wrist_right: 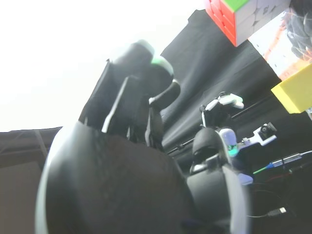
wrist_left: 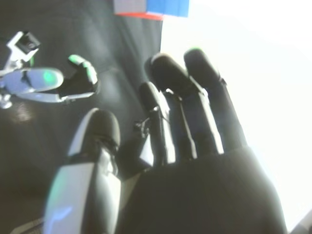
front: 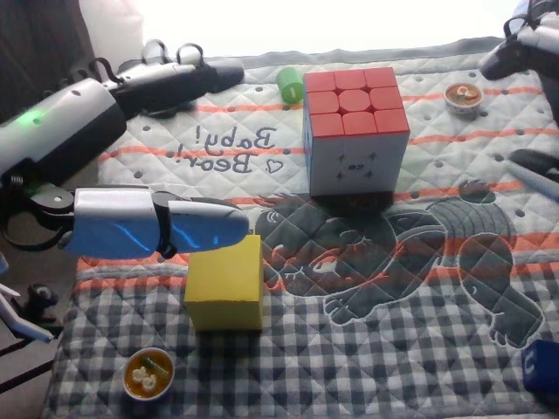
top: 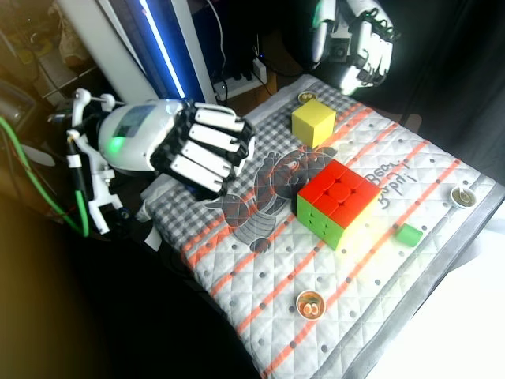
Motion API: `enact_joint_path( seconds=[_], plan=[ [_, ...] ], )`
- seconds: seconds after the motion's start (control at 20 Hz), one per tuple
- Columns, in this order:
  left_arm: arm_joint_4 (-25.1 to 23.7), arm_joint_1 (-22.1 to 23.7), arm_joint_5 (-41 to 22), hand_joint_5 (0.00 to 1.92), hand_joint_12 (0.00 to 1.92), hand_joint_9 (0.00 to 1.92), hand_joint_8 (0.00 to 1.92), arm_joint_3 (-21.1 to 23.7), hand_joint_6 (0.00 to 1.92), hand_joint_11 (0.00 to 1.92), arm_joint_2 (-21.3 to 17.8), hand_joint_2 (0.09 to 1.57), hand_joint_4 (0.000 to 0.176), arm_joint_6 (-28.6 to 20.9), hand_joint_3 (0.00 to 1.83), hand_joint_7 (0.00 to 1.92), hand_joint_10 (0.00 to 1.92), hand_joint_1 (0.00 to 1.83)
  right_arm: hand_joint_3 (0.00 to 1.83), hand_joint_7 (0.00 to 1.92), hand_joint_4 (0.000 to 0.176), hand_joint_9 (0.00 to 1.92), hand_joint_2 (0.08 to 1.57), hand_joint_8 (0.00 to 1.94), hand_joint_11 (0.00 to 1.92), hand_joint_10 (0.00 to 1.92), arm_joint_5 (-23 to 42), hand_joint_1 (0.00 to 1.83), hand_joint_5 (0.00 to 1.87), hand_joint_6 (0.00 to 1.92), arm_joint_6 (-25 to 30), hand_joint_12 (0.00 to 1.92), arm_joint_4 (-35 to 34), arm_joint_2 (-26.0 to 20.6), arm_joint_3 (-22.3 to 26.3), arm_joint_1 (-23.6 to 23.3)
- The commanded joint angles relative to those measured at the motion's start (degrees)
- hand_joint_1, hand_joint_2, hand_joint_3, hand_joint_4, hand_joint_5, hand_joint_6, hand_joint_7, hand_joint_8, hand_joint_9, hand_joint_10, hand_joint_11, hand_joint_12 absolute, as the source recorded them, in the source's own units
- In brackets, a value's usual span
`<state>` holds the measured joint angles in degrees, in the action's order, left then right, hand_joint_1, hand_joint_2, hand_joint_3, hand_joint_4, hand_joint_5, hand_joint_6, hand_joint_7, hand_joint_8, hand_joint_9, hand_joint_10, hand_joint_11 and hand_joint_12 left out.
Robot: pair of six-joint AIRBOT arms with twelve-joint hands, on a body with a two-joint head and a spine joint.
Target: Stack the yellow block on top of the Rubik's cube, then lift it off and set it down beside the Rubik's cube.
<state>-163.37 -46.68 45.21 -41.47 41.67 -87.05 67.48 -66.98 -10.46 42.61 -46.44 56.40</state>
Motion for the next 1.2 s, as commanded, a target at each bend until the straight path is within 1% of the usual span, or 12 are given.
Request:
enact_joint_path(
  seconds=[0.0, 0.15, 0.2, 0.25, 0.3, 0.4, 0.6, 0.75, 0.8, 0.9, 1.0, 1.15],
  plan=[
    [-0.65, 0.53, 6.84, 0.16, 1.00, 0.28, 0.02, -0.15, 0.00, 0.00, -0.04, 0.91, 0.022, -0.51, 0.01, 0.26, 0.05, 0.69, 0.07, 0.36, 0.000, 0.22, 1.05, 1.07, 0.00, 1.26, 7.40, 1.08, 0.38, 0.91, -0.14, 1.68, 0.18, -0.10, 0.03, -0.50],
    [-1.99, 1.51, 3.98, 0.16, 0.80, 0.20, 0.00, -0.58, 0.01, 0.00, 0.62, 0.90, 0.007, -0.51, 0.00, 0.18, 0.00, 0.64, 0.04, 0.35, 0.000, 0.18, 1.06, 0.95, 0.00, 1.17, 7.37, 1.06, 0.38, 0.89, -0.14, 1.65, 0.21, -0.07, -0.18, -0.31],
    [-2.96, 2.37, 1.54, 0.21, 0.83, 0.19, 0.00, -1.09, 0.02, 0.00, 1.36, 0.87, 0.040, -0.51, 0.00, 0.19, 0.00, 0.68, 0.03, 0.35, 0.000, 0.18, 1.06, 0.95, 0.00, 1.19, 7.37, 1.09, 0.38, 0.90, -0.14, 1.69, 0.21, -0.07, -0.22, -0.19],
    [-3.58, 3.17, -0.70, 0.23, 0.95, 0.19, 0.00, -1.56, 0.02, 0.00, 2.06, 0.83, 0.115, -0.51, 0.00, 0.19, 0.00, 0.63, 0.03, 0.35, 0.000, 0.20, 1.07, 1.01, 0.00, 1.27, 7.37, 1.10, 0.37, 0.95, -0.14, 1.74, 0.21, -0.07, -0.24, -0.11],
    [-4.33, 4.02, -3.41, 0.24, 1.04, 0.16, 0.00, -2.05, 0.01, 0.00, 2.77, 0.82, 0.164, -0.51, 0.00, 0.16, 0.00, 0.63, 0.03, 0.34, 0.000, 0.21, 1.08, 1.09, 0.03, 1.35, 7.37, 1.12, 0.35, 1.02, -0.14, 1.78, 0.21, -0.07, -0.29, -0.06],
    [-5.55, 5.27, -9.26, 0.33, 1.34, 0.18, 0.00, -3.17, 0.03, 0.00, 4.15, 0.79, 0.165, -0.51, 0.00, 0.16, 0.02, 0.72, 0.04, 0.34, 0.000, 0.23, 1.09, 1.14, 0.08, 1.37, 7.35, 1.08, 0.35, 1.07, -0.14, 1.77, 0.23, -0.07, -0.34, 0.00],
    [-5.62, 5.30, -17.22, 0.39, 1.34, 0.15, 0.01, -5.15, 0.02, 0.00, 5.95, 0.76, 0.104, -0.51, 0.00, 0.16, 0.01, 0.75, 0.04, 0.35, 0.000, 0.23, 1.11, 1.21, 0.09, 1.45, 7.33, 1.08, 0.36, 1.13, -0.14, 1.84, 0.29, -0.06, -0.42, 0.04],
    [-4.92, 4.95, -21.59, 0.34, 1.37, 0.11, 0.00, -6.92, 0.00, 0.00, 7.23, 0.76, 0.142, -0.53, 0.00, 0.15, 0.00, 0.71, 0.05, 0.38, 0.000, 0.26, 1.12, 1.16, 0.12, 1.42, 7.33, 1.10, 0.38, 1.10, -0.11, 1.82, 0.48, -0.07, -0.47, 0.04],
    [-4.70, 4.82, -22.53, 0.33, 1.31, 0.12, 0.00, -7.37, 0.00, 0.00, 7.58, 0.77, 0.150, -0.53, 0.00, 0.16, 0.01, 0.71, 0.05, 0.40, 0.000, 0.28, 1.12, 1.16, 0.14, 1.40, 7.33, 1.08, 0.40, 1.12, -0.09, 1.81, 0.54, -0.07, -0.50, 0.04],
    [-4.34, 4.51, -23.92, 0.33, 0.67, 0.04, 0.01, -7.97, 0.00, 0.00, 8.12, 0.79, 0.129, -0.54, 0.00, 0.14, 0.07, 0.69, 0.04, 0.44, 0.000, 0.31, 1.11, 1.10, 0.14, 1.34, 7.34, 1.10, 0.44, 1.10, 0.14, 1.79, 0.65, -0.10, -0.54, 0.03],
    [-3.95, 3.86, -25.17, 0.32, 0.45, 0.02, 0.01, -8.49, 0.00, 0.00, 8.52, 0.82, 0.129, -0.55, 0.01, 0.11, 0.04, 0.66, 0.04, 0.46, 0.000, 0.33, 1.11, 1.13, 0.13, 1.36, 7.35, 1.12, 0.45, 1.09, 0.79, 1.80, 0.78, -0.10, -0.74, 0.03],
    [-3.25, 3.21, -27.10, 0.29, 0.52, 0.01, 0.00, -9.43, 0.00, 0.00, 9.06, 0.85, 0.128, -0.55, 0.01, 0.09, 0.01, 0.68, 0.04, 0.51, 0.000, 0.37, 1.11, 1.14, 0.18, 1.37, 7.36, 1.12, 0.46, 1.08, 1.13, 1.81, 0.96, -0.13, -0.80, -0.11]
  ],
)
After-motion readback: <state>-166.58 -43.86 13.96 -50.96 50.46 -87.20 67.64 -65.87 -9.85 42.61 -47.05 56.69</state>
